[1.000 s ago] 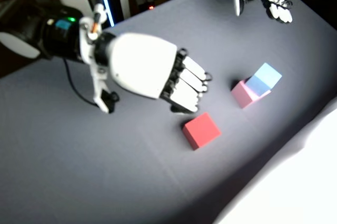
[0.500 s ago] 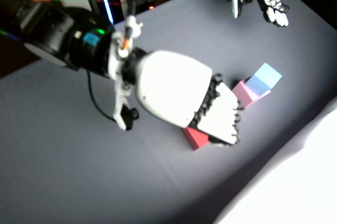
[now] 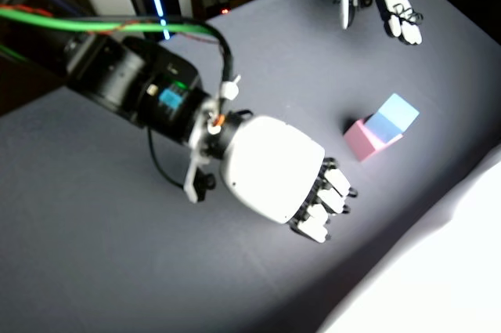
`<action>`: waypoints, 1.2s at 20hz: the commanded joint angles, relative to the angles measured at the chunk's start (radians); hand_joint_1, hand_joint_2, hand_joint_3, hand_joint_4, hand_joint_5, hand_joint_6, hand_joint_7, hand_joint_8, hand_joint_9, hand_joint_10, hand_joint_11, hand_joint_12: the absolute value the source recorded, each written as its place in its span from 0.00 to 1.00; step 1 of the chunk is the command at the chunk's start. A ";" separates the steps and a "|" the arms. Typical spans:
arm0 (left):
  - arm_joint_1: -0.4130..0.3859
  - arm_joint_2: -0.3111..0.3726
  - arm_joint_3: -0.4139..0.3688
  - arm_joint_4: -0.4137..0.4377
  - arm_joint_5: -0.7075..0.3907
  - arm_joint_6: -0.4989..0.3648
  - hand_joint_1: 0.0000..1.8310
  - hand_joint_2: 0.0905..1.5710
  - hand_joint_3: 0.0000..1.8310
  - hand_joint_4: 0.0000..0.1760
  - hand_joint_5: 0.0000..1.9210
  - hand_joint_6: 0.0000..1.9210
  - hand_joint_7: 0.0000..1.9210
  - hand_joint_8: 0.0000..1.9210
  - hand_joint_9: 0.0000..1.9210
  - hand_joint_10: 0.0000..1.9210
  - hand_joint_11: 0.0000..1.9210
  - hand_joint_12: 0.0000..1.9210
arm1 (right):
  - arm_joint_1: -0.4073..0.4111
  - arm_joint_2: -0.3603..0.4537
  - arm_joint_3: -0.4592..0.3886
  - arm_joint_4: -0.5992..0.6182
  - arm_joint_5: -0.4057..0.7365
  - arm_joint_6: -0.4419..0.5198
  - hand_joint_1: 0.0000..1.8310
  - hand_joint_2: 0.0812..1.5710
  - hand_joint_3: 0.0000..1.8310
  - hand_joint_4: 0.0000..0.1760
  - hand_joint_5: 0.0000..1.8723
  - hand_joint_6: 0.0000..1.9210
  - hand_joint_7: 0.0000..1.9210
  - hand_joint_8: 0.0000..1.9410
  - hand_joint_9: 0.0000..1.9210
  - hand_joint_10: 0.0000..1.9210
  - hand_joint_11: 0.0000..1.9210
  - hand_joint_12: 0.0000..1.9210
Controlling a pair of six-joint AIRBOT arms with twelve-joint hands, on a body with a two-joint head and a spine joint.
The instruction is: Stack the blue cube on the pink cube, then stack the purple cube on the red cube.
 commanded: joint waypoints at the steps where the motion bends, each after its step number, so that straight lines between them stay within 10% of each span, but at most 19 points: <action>1: -0.003 -0.002 0.006 0.005 -0.128 -0.005 0.36 0.84 0.00 0.77 0.00 0.00 0.00 0.00 0.00 0.00 0.00 0.00 | 0.018 -0.002 0.008 -0.007 0.090 -0.002 0.60 0.82 0.00 0.12 0.34 0.79 0.35 0.75 0.37 0.47 0.24 0.77; 2: -0.003 -0.003 0.006 0.005 -0.129 -0.005 0.36 0.84 0.00 0.75 0.00 0.00 0.00 0.00 0.00 0.00 0.00 0.00 | 0.017 -0.008 0.013 -0.007 0.081 -0.002 0.60 0.82 0.00 0.10 0.34 0.80 0.34 0.76 0.37 0.46 0.25 0.77; 3: -0.003 -0.003 0.006 0.005 -0.129 -0.006 0.35 0.84 0.00 0.80 0.00 0.00 0.00 0.00 0.00 0.00 0.00 0.00 | 0.017 -0.014 0.017 -0.007 0.074 -0.002 0.71 0.81 0.00 0.00 0.28 0.78 0.34 0.73 0.39 0.83 0.26 0.90; 4: -0.003 -0.003 0.006 0.005 -0.130 -0.007 0.35 0.84 0.00 0.87 0.00 0.00 0.00 0.00 0.00 0.00 0.00 0.00 | 0.017 -0.017 0.019 -0.007 0.069 -0.002 0.65 0.78 0.00 0.00 0.22 0.44 0.28 0.45 0.29 0.70 0.21 0.93; 7: -0.003 -0.004 0.006 0.005 -0.130 -0.008 0.35 0.84 0.00 0.86 0.00 0.00 0.00 0.00 0.00 0.00 0.00 0.00 | 0.010 -0.022 0.027 0.004 0.056 -0.004 0.62 0.77 0.00 0.00 0.24 0.17 0.29 0.19 0.25 0.57 0.13 0.92; 14: -0.003 -0.003 0.004 0.004 -0.133 -0.009 0.34 0.83 0.00 0.89 0.00 0.00 0.00 0.00 0.00 0.00 0.00 0.00 | 0.006 -0.020 0.020 0.103 0.048 -0.111 0.53 0.79 0.00 0.00 0.16 0.03 0.19 0.03 0.08 0.46 0.00 0.84; 15: -0.003 -0.003 0.004 0.004 -0.133 -0.009 0.34 0.83 0.00 0.88 0.00 0.00 0.00 0.00 0.00 0.00 0.00 0.00 | 0.005 -0.017 0.017 0.105 0.049 -0.111 0.48 0.76 0.00 0.49 0.02 0.00 0.10 0.00 0.02 0.35 0.00 0.70; 16: -0.003 -0.003 0.004 0.004 -0.134 -0.010 0.34 0.83 0.00 0.88 0.00 0.00 0.00 0.00 0.00 0.00 0.00 0.00 | 0.005 -0.013 0.014 0.106 0.050 -0.111 0.48 0.76 0.00 0.49 0.02 0.00 0.10 0.00 0.02 0.35 0.00 0.70; 17: -0.003 -0.003 0.003 0.004 -0.134 -0.010 0.34 0.83 0.00 0.82 0.00 0.00 0.00 0.00 0.00 0.00 0.00 0.00 | 0.004 -0.010 0.010 0.106 0.054 -0.111 0.49 0.73 0.00 0.71 0.00 0.00 0.02 0.00 0.00 0.24 0.00 0.64; 18: -0.003 -0.003 0.003 0.003 -0.135 -0.011 0.34 0.83 0.00 0.84 0.00 0.00 0.00 0.00 0.00 0.00 0.00 0.00 | 0.004 -0.002 0.002 0.107 0.061 -0.111 0.48 0.71 0.00 0.87 0.00 0.00 0.00 0.00 0.00 0.01 0.00 0.35; 19: -0.003 -0.003 0.002 0.003 -0.135 -0.011 0.34 0.83 0.00 0.85 0.00 0.00 0.00 0.00 0.00 0.00 0.00 0.00 | 0.003 0.005 -0.005 0.107 0.067 -0.111 0.48 0.71 0.00 0.97 0.00 0.00 0.00 0.00 0.00 0.00 0.00 0.07; 24: -0.002 -0.003 -0.001 0.000 -0.136 -0.011 0.34 0.83 0.00 0.86 0.00 0.00 0.00 0.00 0.00 0.00 0.00 0.00 | -0.020 0.068 -0.077 0.106 0.143 -0.111 0.45 0.67 0.00 1.00 0.00 0.00 0.00 0.00 0.00 0.00 0.00 0.00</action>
